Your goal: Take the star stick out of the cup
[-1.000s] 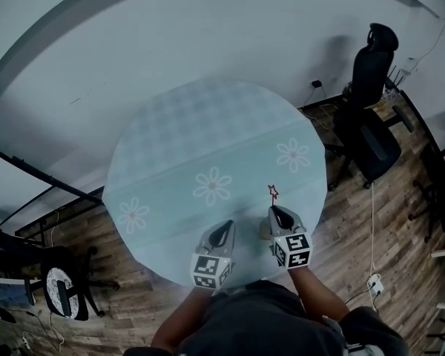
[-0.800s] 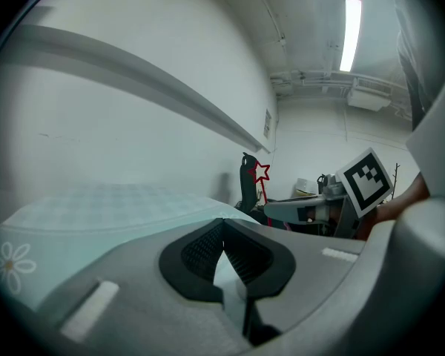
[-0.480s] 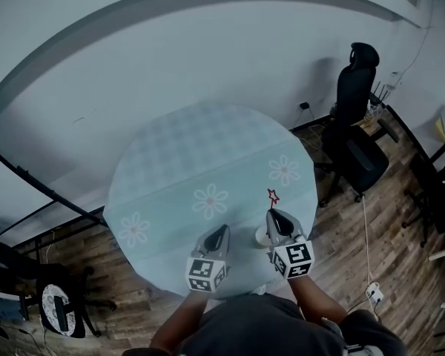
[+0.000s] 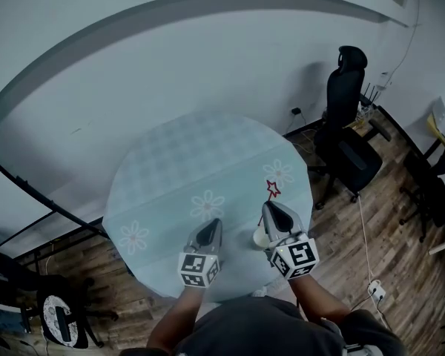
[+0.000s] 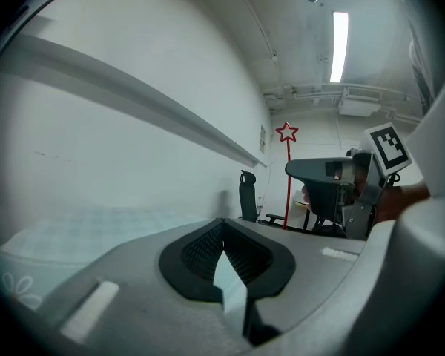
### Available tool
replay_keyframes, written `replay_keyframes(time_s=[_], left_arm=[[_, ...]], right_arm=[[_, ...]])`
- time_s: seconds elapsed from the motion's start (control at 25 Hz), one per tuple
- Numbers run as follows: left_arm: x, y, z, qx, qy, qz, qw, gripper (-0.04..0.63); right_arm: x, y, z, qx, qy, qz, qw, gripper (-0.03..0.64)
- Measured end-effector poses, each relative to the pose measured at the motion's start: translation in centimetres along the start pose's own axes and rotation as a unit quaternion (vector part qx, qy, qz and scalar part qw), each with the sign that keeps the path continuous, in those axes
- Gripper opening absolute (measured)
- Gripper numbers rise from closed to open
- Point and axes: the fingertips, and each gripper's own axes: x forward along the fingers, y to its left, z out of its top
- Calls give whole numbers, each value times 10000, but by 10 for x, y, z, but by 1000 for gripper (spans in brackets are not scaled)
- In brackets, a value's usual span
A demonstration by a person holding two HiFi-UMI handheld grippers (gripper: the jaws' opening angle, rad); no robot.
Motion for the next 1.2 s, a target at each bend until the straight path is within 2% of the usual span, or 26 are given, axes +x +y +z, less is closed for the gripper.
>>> replay_keyframes(time_s=[0.28, 0.6, 1.2], left_arm=[[-3, 18, 19, 84, -187, 218, 9996, 5], [-12, 19, 12, 113, -120, 224, 9996, 5], [-4, 7, 8, 24, -81, 159, 9998, 5]], right_arm=[[-6, -4, -2, -125, 31, -178, 9998, 17], [-12, -3, -10, 54, -22, -277, 9996, 17], [-20, -18, -17, -19, -17, -369, 9993, 17]])
